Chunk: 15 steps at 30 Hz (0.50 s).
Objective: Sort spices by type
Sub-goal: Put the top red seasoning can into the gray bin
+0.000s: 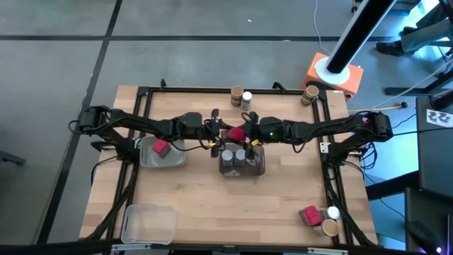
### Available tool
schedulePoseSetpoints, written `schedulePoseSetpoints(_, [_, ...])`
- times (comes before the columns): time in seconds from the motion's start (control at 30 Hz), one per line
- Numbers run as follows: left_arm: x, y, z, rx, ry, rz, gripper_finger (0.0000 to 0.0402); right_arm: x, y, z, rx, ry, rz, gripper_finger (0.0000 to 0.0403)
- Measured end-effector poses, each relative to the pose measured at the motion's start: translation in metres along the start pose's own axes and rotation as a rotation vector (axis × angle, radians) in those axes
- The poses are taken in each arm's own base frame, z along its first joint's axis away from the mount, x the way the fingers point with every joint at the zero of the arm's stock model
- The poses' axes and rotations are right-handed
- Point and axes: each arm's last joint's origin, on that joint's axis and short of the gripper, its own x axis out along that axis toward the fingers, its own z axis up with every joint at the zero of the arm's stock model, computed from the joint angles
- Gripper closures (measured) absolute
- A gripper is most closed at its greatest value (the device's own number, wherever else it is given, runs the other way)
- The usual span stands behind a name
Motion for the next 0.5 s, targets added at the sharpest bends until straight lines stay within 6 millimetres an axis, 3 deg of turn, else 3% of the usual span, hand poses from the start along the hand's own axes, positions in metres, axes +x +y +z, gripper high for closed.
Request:
schedulePoseSetpoints(0.23, [-0.006,0.001,0.004,0.003,0.014,0.038,0.0235,-0.016,-0.002,0.0,-0.024,0.079,-0.023,0.0126])
schedulePoseSetpoints(0.5, [-0.027,-0.004,0.018,0.066,0.088,0.169,0.0236,-0.046,-0.005,0.003,-0.003,0.163,-0.02,0.0121])
